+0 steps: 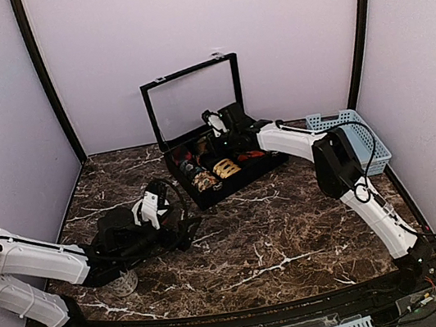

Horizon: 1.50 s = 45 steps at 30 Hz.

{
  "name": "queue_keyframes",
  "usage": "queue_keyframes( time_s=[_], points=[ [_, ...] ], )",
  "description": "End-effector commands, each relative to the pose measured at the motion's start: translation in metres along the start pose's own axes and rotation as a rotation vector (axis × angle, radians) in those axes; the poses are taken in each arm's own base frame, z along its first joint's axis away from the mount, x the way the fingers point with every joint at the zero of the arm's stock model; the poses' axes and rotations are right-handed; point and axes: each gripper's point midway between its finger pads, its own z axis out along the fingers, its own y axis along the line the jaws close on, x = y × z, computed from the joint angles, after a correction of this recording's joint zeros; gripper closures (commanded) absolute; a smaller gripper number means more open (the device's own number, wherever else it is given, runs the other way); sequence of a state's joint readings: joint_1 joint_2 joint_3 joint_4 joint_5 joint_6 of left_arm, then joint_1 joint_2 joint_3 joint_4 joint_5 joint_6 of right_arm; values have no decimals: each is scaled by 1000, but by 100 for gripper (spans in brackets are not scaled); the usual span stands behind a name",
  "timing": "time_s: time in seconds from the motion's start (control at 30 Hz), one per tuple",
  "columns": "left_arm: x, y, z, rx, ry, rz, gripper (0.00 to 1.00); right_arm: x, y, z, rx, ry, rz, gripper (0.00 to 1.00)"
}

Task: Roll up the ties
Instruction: Move the storage box to the center of the board, then place the tie in the storage box.

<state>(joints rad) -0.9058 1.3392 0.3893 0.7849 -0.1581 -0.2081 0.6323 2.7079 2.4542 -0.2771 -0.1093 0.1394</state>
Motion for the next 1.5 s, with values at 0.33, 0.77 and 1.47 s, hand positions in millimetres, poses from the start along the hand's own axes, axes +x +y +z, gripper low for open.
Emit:
queue_keyframes(
  time_s=[0.33,0.77,1.47],
  points=[
    [2,4,-10,-11,-9,6,1,98,3,-47,-56,445,12,100],
    [4,6,-18,-11,-11,9,1,68,23,-128,-28,486,-104,100],
    [5,7,-22,-8,-14,7,1,96,25,-93,148,599,-405,70]
  ],
)
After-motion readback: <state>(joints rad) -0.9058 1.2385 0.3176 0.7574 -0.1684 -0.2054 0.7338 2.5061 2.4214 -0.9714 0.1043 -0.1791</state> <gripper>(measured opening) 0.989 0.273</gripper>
